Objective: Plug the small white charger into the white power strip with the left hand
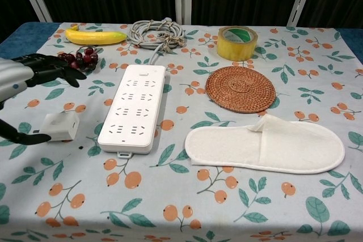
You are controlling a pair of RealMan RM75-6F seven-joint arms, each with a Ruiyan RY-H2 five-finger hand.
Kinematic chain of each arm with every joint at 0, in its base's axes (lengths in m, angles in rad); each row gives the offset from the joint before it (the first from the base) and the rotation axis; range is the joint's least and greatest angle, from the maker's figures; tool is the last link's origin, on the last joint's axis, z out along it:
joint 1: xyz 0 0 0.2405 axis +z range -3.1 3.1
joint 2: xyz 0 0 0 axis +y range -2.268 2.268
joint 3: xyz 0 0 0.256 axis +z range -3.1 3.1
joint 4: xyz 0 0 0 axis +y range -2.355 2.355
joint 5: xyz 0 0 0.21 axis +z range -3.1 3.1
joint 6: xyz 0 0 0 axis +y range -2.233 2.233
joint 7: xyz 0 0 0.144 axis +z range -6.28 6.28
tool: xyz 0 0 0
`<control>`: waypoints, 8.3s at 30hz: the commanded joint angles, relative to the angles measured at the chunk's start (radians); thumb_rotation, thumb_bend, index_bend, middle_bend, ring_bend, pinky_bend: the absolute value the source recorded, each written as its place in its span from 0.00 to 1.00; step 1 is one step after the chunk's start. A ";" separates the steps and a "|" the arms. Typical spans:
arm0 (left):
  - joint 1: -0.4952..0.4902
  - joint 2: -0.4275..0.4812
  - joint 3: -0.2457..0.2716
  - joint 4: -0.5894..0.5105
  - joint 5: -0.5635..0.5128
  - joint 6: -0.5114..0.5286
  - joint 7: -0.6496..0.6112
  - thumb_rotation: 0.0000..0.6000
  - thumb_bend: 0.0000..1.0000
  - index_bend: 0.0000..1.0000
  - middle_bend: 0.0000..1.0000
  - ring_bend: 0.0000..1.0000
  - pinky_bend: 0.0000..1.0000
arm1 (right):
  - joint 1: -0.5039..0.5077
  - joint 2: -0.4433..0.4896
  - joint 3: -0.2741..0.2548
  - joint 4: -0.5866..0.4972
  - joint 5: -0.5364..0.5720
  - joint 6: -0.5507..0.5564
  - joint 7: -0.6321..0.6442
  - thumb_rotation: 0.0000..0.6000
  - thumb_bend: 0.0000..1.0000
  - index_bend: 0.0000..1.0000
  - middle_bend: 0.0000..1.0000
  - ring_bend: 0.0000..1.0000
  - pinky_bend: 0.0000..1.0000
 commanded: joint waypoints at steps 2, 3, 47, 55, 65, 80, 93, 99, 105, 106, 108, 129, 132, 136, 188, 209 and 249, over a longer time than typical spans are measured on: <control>-0.045 -0.071 -0.025 0.099 -0.016 -0.029 0.007 1.00 0.17 0.12 0.18 0.01 0.00 | -0.003 -0.003 -0.002 0.003 -0.001 0.003 0.004 1.00 0.13 0.00 0.01 0.00 0.00; -0.049 -0.079 -0.029 0.114 -0.024 -0.033 0.016 1.00 0.17 0.12 0.18 0.01 0.00 | -0.004 -0.003 -0.002 0.003 -0.001 0.004 0.005 1.00 0.13 0.00 0.01 0.00 0.00; -0.001 -0.048 0.044 0.104 -0.121 0.014 -0.026 1.00 0.14 0.23 0.24 0.05 0.00 | -0.021 -0.016 -0.010 0.011 0.008 0.009 0.007 1.00 0.13 0.00 0.01 0.00 0.00; -0.034 -0.044 0.029 0.092 -0.154 -0.050 -0.027 1.00 0.14 0.23 0.26 0.05 0.00 | -0.023 -0.021 -0.010 0.017 0.008 0.011 0.012 1.00 0.13 0.00 0.01 0.00 0.00; -0.100 -0.036 -0.013 0.094 -0.215 -0.147 -0.046 1.00 0.14 0.23 0.28 0.05 0.00 | -0.036 -0.022 -0.012 0.023 0.012 0.026 0.019 1.00 0.12 0.00 0.01 0.00 0.00; -0.129 -0.033 -0.034 0.055 -0.213 -0.112 0.059 1.00 0.22 0.37 0.40 0.19 0.07 | -0.038 -0.024 -0.011 0.031 0.013 0.024 0.027 1.00 0.12 0.00 0.01 0.00 0.00; -0.151 -0.061 -0.040 0.006 -0.307 -0.121 0.315 1.00 0.26 0.39 0.41 0.21 0.07 | -0.041 -0.028 -0.011 0.048 0.019 0.020 0.045 1.00 0.12 0.00 0.01 0.00 0.00; -0.157 -0.077 -0.037 0.012 -0.336 -0.118 0.366 1.00 0.30 0.42 0.45 0.24 0.08 | -0.040 -0.030 -0.011 0.055 0.020 0.017 0.053 1.00 0.12 0.00 0.01 0.00 0.00; -0.157 -0.079 -0.054 0.019 -0.330 -0.101 0.273 1.00 0.39 0.50 0.53 0.33 0.12 | -0.042 -0.031 -0.011 0.059 0.021 0.018 0.058 1.00 0.12 0.00 0.01 0.00 0.00; -0.156 -0.078 -0.059 0.022 -0.322 -0.096 0.234 1.00 0.41 0.51 0.54 0.34 0.12 | -0.042 -0.031 -0.011 0.060 0.022 0.018 0.058 1.00 0.12 0.00 0.01 0.00 0.00; -0.153 -0.074 -0.073 0.028 -0.302 -0.086 0.109 1.00 0.42 0.52 0.55 0.34 0.13 | -0.044 -0.031 -0.011 0.061 0.023 0.019 0.060 1.00 0.12 0.00 0.01 0.00 0.00; -0.132 -0.339 -0.090 0.532 -0.145 0.083 -0.771 1.00 0.39 0.51 0.51 0.31 0.13 | -0.037 -0.029 -0.006 0.055 0.027 0.007 0.054 1.00 0.11 0.00 0.01 0.00 0.00; -0.130 -0.377 -0.085 0.610 -0.132 0.113 -0.784 1.00 0.38 0.51 0.51 0.31 0.12 | -0.038 -0.026 -0.005 0.051 0.026 0.010 0.050 1.00 0.11 0.00 0.01 0.00 0.00; -0.125 -0.407 -0.078 0.675 -0.126 0.130 -0.807 1.00 0.36 0.50 0.50 0.31 0.11 | -0.039 -0.025 -0.006 0.047 0.026 0.011 0.047 1.00 0.11 0.00 0.01 0.00 0.00; -0.062 -0.230 -0.033 0.552 -0.136 0.118 -0.555 1.00 0.38 0.23 0.28 0.18 0.06 | -0.054 -0.024 -0.009 0.037 0.018 0.030 0.041 1.00 0.11 0.00 0.01 0.00 0.00; -0.161 -0.022 -0.109 0.030 -0.396 -0.083 0.248 1.00 0.28 0.31 0.31 0.18 0.08 | -0.051 -0.030 -0.008 0.051 0.021 0.024 0.056 1.00 0.11 0.00 0.01 0.00 0.00; -0.219 -0.020 -0.151 0.038 -0.379 -0.081 0.067 1.00 0.46 0.61 0.67 0.49 0.30 | -0.044 -0.035 -0.006 0.052 0.027 0.011 0.053 1.00 0.09 0.00 0.01 0.00 0.00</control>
